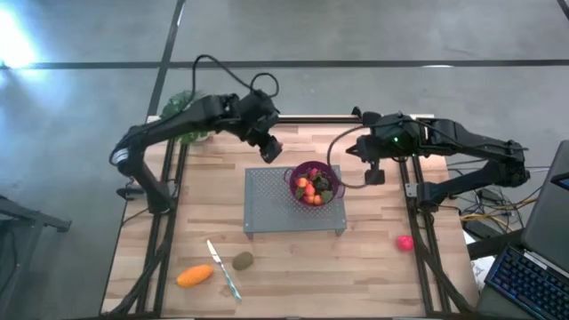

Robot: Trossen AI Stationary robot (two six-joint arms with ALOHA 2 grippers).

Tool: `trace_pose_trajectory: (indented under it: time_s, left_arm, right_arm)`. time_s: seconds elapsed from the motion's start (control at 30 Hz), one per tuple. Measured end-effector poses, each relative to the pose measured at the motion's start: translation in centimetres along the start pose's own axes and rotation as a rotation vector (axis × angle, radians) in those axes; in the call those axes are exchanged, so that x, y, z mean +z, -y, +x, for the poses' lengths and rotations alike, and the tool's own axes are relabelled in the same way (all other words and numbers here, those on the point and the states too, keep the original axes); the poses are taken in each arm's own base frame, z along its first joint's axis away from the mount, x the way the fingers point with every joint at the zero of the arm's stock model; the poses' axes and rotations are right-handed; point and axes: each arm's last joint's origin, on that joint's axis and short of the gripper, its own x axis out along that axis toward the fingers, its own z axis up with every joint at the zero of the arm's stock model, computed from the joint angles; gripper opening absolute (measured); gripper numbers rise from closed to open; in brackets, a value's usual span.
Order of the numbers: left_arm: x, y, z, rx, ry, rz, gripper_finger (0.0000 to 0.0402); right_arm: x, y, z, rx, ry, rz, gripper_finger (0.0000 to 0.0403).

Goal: Pick & Place Fruit
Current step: Put the strawberry in the purple strainer bowl on the shelf

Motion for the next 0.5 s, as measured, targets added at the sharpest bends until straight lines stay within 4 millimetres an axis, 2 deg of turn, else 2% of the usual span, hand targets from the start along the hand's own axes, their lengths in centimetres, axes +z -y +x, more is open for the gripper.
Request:
trace_pose_trajectory:
  time_s: [0.13,0.27,0.37,0.5]
  left_arm:
    - [-0.7,2.1,-1.6,-0.012,0.122,0.053,0.0151]
    - [-1.9,4.4,-1.9,-0.106,0.245,0.111,0.0151]
    - [-3.1,5.6,-1.2,-0.181,0.333,0.145,0.0151]
    - [-5.1,6.5,0.7,-0.262,0.425,0.161,0.0151]
  right_arm:
    - [0.9,-1.3,-0.2,0.032,0.074,-0.096,0.0008]
    - [1.9,-2.9,-0.4,0.066,0.163,-0.222,0.0008]
    - [2.4,-4.0,-0.5,0.078,0.222,-0.268,0.0008]
    - [2.6,-4.7,-0.3,0.088,0.227,-0.244,0.0008]
